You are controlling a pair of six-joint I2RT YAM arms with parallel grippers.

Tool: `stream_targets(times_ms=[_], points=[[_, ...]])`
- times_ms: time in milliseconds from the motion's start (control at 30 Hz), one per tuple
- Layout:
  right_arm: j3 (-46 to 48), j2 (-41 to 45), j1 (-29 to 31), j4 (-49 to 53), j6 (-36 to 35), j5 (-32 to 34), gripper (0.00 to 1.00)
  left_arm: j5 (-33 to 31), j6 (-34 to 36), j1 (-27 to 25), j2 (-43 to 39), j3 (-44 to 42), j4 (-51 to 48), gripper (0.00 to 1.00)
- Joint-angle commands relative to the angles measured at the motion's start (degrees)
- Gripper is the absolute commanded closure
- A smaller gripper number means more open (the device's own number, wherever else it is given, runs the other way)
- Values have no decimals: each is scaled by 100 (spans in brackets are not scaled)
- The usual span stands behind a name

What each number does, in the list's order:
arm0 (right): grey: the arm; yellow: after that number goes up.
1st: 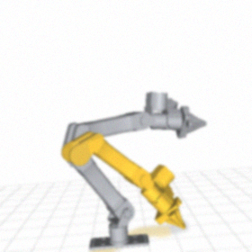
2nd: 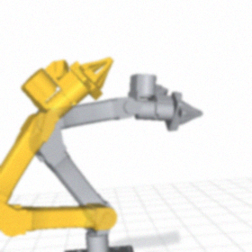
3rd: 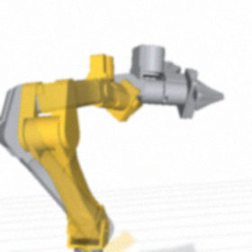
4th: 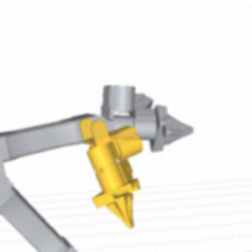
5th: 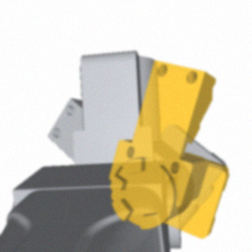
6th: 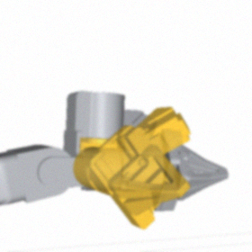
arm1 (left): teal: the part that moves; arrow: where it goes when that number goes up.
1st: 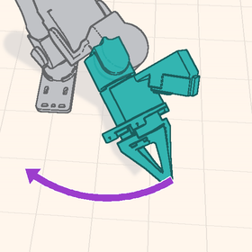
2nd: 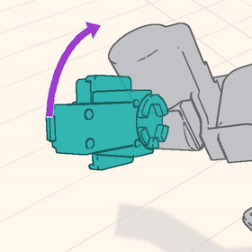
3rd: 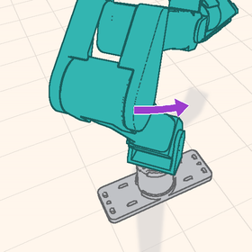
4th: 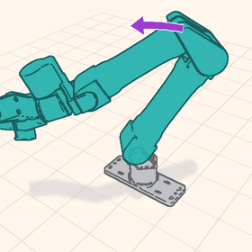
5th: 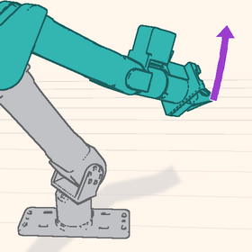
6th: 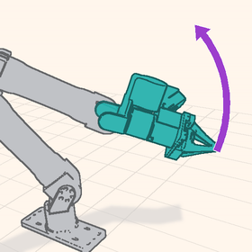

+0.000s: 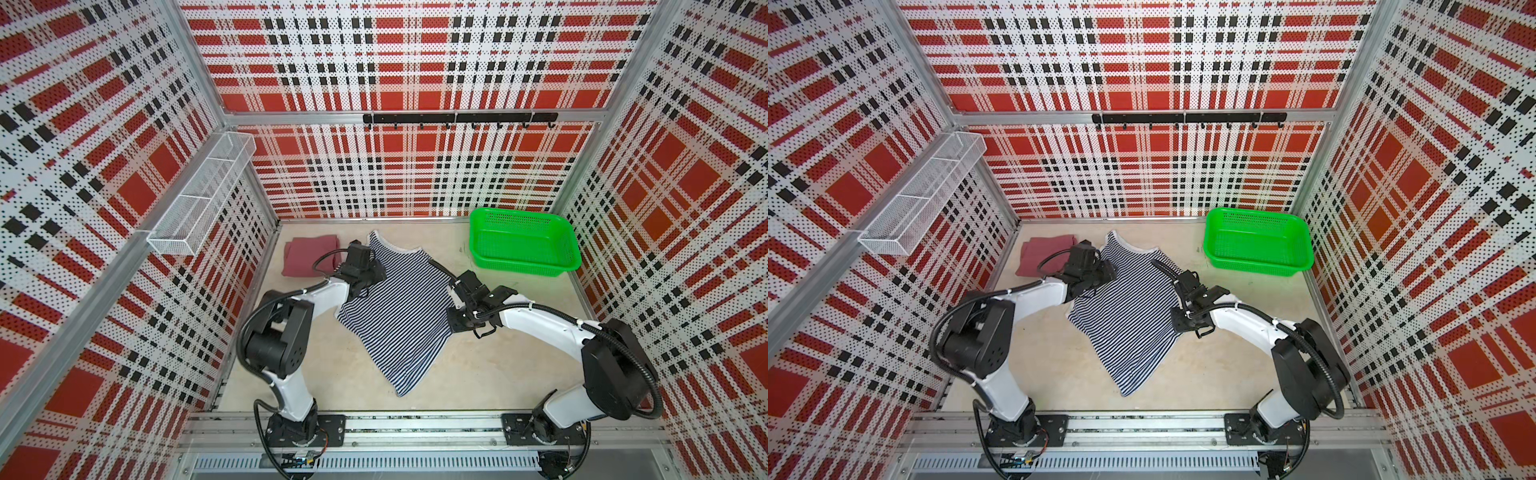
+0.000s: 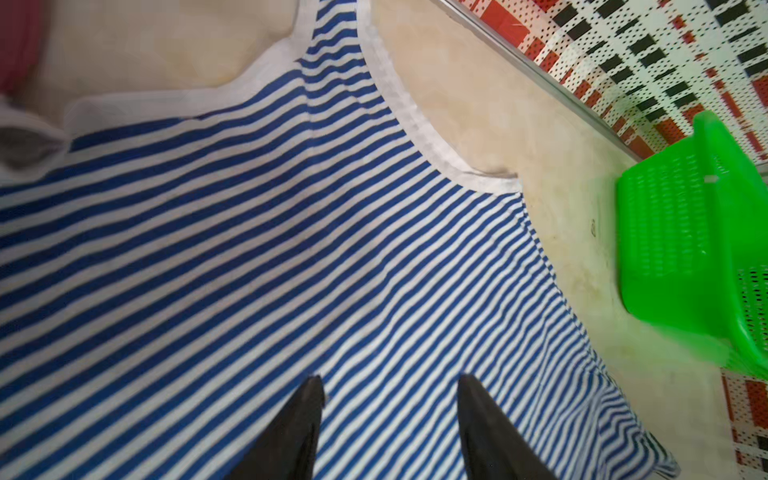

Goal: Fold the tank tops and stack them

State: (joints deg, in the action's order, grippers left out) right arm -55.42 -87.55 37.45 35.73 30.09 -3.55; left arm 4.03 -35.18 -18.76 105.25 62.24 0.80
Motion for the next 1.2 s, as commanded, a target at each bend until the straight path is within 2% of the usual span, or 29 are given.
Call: stream_targets(times_ms=[0, 167, 400, 567, 733, 967, 1167], points=[[-3, -204, 170, 28, 433, 147, 88, 272, 388, 143, 485, 291, 124, 45], [-4, -466, 320, -114, 507, 74, 88, 359, 341, 305, 1006, 356, 333, 45], [40, -840, 350, -454, 550, -25, 89, 428, 229, 415, 1238, 247, 612, 46], [198, -1062, 368, -386, 656, 220, 89, 405, 207, 720, 1411, 266, 708, 46], [439, -965, 319, -12, 692, 665, 88, 440, 187, 909, 1676, 247, 788, 46], [944, -591, -155, 294, 544, 837, 88, 419, 174, 1064, 1639, -80, 961, 46], [460, -362, -282, 182, 351, 450, 86, 553, 170, 999, 1438, -169, 1019, 47]])
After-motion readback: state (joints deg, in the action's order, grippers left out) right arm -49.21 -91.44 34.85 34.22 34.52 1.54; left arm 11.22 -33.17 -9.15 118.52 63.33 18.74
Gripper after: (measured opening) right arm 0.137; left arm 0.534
